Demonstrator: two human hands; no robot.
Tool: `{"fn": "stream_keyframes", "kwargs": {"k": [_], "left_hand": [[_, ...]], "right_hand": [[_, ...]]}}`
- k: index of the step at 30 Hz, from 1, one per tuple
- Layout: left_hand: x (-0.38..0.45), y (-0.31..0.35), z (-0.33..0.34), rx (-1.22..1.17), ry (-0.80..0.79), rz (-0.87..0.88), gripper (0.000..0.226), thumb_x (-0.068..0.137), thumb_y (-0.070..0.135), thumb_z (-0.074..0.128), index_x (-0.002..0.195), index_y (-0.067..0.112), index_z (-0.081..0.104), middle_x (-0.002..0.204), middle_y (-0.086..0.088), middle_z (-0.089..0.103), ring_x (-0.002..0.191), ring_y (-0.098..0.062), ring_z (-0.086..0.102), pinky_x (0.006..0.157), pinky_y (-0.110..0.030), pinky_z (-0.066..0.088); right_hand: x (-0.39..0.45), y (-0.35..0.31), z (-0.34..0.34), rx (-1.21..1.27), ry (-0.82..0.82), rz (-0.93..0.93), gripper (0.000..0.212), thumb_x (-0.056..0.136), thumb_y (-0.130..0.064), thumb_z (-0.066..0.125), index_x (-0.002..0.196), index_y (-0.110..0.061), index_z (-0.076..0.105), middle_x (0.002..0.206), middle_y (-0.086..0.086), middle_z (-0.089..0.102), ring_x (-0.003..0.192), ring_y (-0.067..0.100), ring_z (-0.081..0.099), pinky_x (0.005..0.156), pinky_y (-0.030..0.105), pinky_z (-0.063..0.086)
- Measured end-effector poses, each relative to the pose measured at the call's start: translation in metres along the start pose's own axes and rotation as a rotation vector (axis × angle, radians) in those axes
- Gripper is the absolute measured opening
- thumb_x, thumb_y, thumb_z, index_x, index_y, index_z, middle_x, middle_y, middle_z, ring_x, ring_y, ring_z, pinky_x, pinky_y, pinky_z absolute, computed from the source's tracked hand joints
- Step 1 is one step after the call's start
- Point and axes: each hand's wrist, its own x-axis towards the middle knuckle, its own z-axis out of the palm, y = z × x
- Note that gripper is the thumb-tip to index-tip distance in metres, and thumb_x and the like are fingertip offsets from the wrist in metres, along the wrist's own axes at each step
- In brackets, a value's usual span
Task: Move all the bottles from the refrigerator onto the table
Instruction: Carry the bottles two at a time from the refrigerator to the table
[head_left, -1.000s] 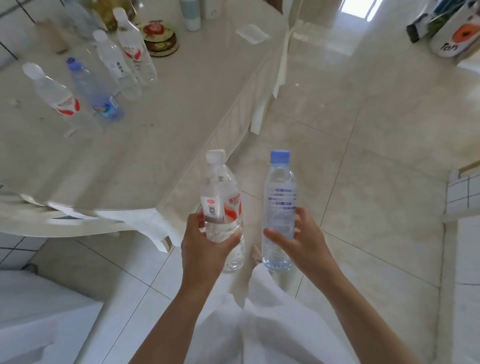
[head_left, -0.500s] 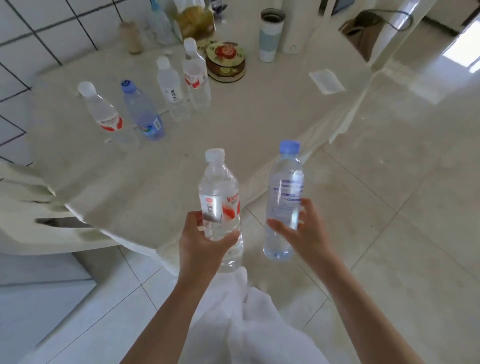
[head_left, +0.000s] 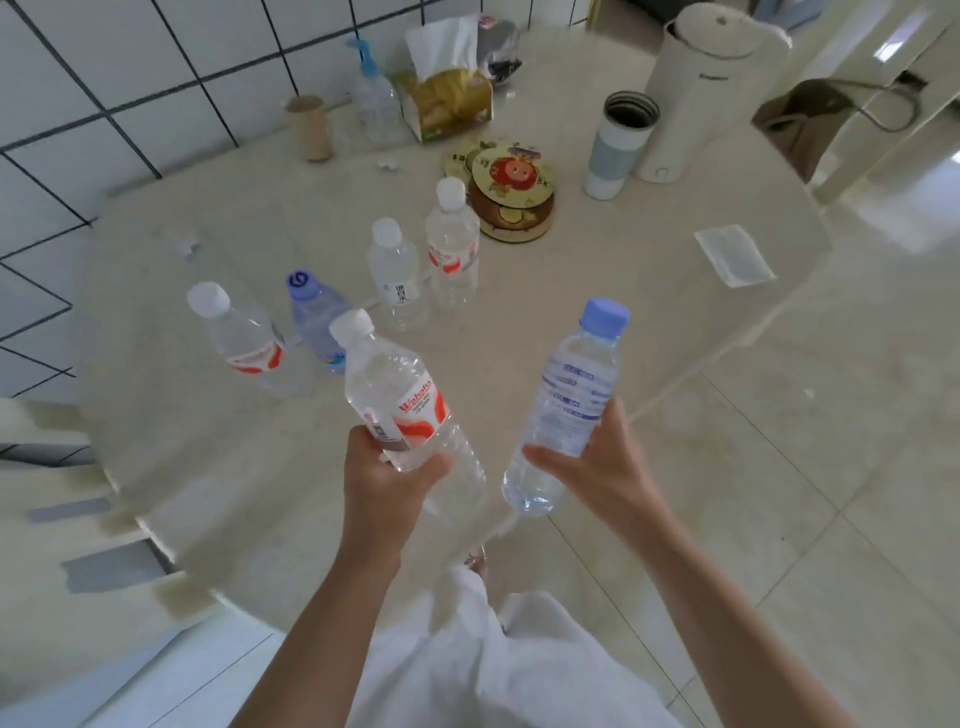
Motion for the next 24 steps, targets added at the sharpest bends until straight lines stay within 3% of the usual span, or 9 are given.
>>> {"fn": "stream_keyframes", "kwargs": {"k": [2,4,6,9,12,15,17,19,24], "left_hand": [[0.018,0.007,0.002,0.01,0.026,0.038,0.054,0.06,0.004,0.089,0.097,0.022,0.054,0.096,0.001,0.065,0.08,-0.003,0.063,0.072,-0.025,0.048],[0.032,0.014,0.006,0.03,0.048,0.075,0.062,0.054,0.011,0.091,0.094,0.033,0.05,0.095,0.008,0.064,0.077,0.006,0.062,0.071,-0.022,0.048],[0.046,0.017,0.011,0.047,0.081,0.093,0.063,0.048,0.021,0.089,0.093,0.038,0.048,0.092,0.014,0.065,0.079,0.003,0.063,0.073,-0.023,0.052],[0.061,0.017,0.021,0.075,0.124,0.121,0.069,0.05,0.011,0.093,0.092,0.04,0.046,0.087,0.023,0.064,0.078,0.005,0.063,0.075,-0.025,0.052],[0.074,0.018,0.034,0.098,0.166,0.134,0.07,0.054,0.006,0.092,0.092,0.042,0.044,0.089,0.019,0.062,0.078,0.007,0.061,0.073,-0.02,0.05],[0.088,0.016,0.048,0.123,0.228,0.119,0.069,0.055,0.014,0.092,0.091,0.046,0.043,0.095,0.011,0.064,0.089,-0.005,0.063,0.078,-0.028,0.052],[0.096,0.014,0.06,0.137,0.295,0.107,0.071,0.055,0.02,0.091,0.092,0.054,0.042,0.099,0.007,0.065,0.095,-0.02,0.063,0.081,-0.04,0.053],[0.104,0.014,0.073,0.119,0.351,0.088,0.071,0.056,0.021,0.09,0.093,0.059,0.043,0.098,0.01,0.066,0.096,-0.023,0.063,0.082,-0.043,0.052],[0.12,0.012,0.107,0.081,0.511,-0.02,0.062,0.058,0.021,0.089,0.094,0.043,0.044,0.094,0.008,0.066,0.091,-0.024,0.063,0.08,-0.048,0.052]], "right_hand": [[0.022,-0.007,0.005,-0.04,-0.006,-0.026,0.071,0.05,-0.045,0.078,0.113,-0.031,0.05,0.103,-0.008,0.066,0.094,0.012,0.066,0.083,0.044,0.056],[0.039,-0.014,0.008,-0.073,-0.008,-0.042,0.068,0.05,-0.043,0.078,0.111,-0.03,0.049,0.1,-0.008,0.065,0.091,0.013,0.066,0.081,0.046,0.056],[0.056,-0.021,0.01,-0.081,-0.01,-0.054,0.066,0.053,-0.037,0.08,0.11,-0.029,0.047,0.1,-0.007,0.065,0.09,0.015,0.066,0.08,0.047,0.055],[0.079,-0.028,0.013,-0.103,-0.028,-0.073,0.064,0.06,-0.024,0.084,0.112,-0.025,0.046,0.103,-0.007,0.065,0.092,0.015,0.066,0.082,0.043,0.054],[0.105,-0.035,0.015,-0.111,-0.051,-0.113,0.064,0.063,-0.017,0.084,0.115,-0.021,0.047,0.104,-0.005,0.064,0.093,0.014,0.064,0.076,0.031,0.052],[0.133,-0.038,0.016,-0.122,-0.106,-0.152,0.061,0.064,-0.014,0.083,0.114,-0.02,0.049,0.102,-0.005,0.064,0.092,0.014,0.062,0.07,0.022,0.049],[0.153,-0.036,0.017,-0.129,-0.15,-0.164,0.061,0.062,-0.014,0.083,0.112,-0.023,0.049,0.098,-0.007,0.065,0.089,0.017,0.064,0.074,0.037,0.055],[0.173,-0.035,0.018,-0.118,-0.193,-0.174,0.063,0.061,-0.014,0.083,0.111,-0.026,0.048,0.098,-0.011,0.065,0.091,0.018,0.065,0.08,0.048,0.055],[0.211,-0.035,0.021,-0.092,-0.284,-0.243,0.063,0.062,-0.009,0.083,0.113,-0.022,0.05,0.102,-0.011,0.064,0.094,0.016,0.064,0.079,0.039,0.056]]}}
